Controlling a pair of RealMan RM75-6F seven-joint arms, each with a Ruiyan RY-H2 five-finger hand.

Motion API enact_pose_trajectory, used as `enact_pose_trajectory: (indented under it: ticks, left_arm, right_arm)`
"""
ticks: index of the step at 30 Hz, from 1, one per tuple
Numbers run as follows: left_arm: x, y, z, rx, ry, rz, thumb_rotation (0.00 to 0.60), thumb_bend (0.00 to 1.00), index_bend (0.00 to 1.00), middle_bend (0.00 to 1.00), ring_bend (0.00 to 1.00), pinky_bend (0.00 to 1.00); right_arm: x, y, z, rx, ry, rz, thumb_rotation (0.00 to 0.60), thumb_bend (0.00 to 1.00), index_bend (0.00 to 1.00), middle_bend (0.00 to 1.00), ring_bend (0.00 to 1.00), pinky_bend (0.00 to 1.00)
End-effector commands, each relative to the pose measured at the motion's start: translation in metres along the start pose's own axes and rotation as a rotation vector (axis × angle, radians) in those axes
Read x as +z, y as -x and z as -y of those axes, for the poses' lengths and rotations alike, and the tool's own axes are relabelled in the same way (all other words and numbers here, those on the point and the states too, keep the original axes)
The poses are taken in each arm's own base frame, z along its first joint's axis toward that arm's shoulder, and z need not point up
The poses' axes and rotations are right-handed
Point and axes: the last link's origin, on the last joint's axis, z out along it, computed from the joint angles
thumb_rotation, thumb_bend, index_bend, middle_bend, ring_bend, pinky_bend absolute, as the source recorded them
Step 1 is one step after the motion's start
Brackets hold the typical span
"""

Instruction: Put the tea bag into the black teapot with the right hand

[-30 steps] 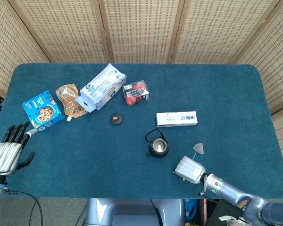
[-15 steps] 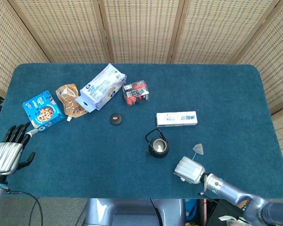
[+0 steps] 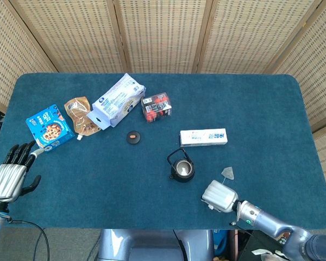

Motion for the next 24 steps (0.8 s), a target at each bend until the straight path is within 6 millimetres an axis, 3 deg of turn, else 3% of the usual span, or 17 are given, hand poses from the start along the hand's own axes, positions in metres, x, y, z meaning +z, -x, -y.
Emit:
enact_pose_trajectory:
  ticks: [1, 13, 24]
  left_arm:
    - [0.0, 0.0, 0.0, -0.001, 0.001, -0.001, 0.6, 0.41, 0.13, 0.0, 0.0, 0.0]
    - [0.001, -0.003, -0.002, -0.006, 0.006, -0.013, 0.6, 0.41, 0.13, 0.0, 0.0, 0.0]
    - [0.003, -0.01, 0.0, -0.001, -0.014, -0.063, 0.6, 0.41, 0.13, 0.0, 0.0, 0.0]
  right_arm:
    - [-0.001, -0.008, -0.003, 0.009, 0.012, -0.021, 0.6, 0.55, 0.75, 0.9, 0.87, 1.0]
    - [-0.01, -0.069, -0.022, 0.109, 0.102, -0.187, 0.6, 0.55, 0.76, 0.9, 0.87, 1.0]
    - [-0.017, -0.109, -0.032, 0.163, 0.13, -0.272, 0.6, 0.55, 0.76, 0.9, 0.87, 1.0]
